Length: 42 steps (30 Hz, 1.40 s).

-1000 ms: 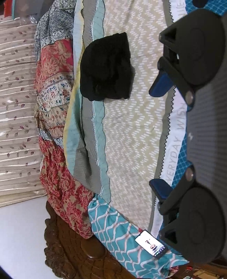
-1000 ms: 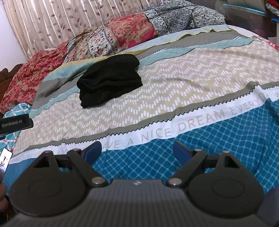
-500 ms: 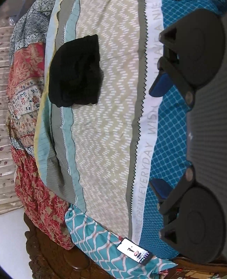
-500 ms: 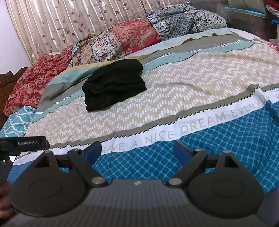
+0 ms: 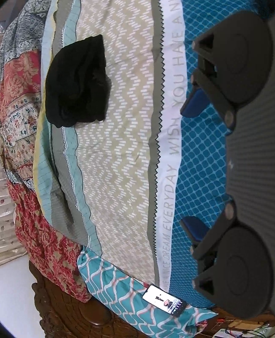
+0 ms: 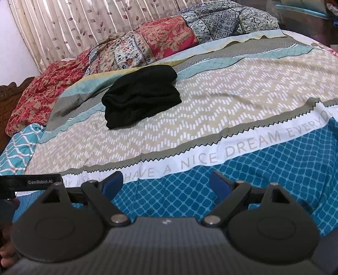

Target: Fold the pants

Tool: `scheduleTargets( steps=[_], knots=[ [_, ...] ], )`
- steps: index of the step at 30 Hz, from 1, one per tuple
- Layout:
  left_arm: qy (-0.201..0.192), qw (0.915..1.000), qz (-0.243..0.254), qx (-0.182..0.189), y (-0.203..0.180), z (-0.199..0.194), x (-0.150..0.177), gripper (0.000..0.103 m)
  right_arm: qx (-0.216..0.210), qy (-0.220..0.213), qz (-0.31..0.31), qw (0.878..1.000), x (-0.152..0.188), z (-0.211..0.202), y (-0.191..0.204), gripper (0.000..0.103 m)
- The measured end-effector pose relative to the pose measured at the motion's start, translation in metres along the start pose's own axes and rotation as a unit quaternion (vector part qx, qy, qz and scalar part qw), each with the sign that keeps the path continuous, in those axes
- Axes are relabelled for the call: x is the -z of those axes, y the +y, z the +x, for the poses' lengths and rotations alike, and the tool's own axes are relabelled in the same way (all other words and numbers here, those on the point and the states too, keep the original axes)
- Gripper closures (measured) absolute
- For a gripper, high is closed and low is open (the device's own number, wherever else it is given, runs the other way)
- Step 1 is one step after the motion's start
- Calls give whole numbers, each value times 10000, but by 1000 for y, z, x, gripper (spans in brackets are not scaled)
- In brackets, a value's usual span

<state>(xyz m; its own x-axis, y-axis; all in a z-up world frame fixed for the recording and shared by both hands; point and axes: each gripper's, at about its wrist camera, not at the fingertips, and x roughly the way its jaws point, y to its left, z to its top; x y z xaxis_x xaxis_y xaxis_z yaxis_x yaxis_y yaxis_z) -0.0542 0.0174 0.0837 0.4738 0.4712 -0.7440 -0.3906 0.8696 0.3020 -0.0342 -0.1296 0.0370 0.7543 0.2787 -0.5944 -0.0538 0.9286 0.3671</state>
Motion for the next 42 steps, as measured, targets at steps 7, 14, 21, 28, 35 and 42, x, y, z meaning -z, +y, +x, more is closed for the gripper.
scheduleTargets(
  steps=[7,14,21,28,35,42],
  knots=[
    [122,9999,49,60,0,5,2,0,5,48,25,10000,1,3,1,12],
    [158,9996,99,200,-5,3,5,0,5,61,44,10000,2,4,2,13],
    [275,9992,135,240,-5,7,7,0,-2,79,48,10000,2,5,3,13],
    [426,9982,127,407,-9,8,11,0,6,-68,44,10000,1,1,3,13],
    [437,9979,171,444,-13,8,12,0,1,5,94,10000,2,4,2,13],
    [453,9976,174,490,-14,8,14,0,12,3,119,9999,3,4,2,13]
  ],
)
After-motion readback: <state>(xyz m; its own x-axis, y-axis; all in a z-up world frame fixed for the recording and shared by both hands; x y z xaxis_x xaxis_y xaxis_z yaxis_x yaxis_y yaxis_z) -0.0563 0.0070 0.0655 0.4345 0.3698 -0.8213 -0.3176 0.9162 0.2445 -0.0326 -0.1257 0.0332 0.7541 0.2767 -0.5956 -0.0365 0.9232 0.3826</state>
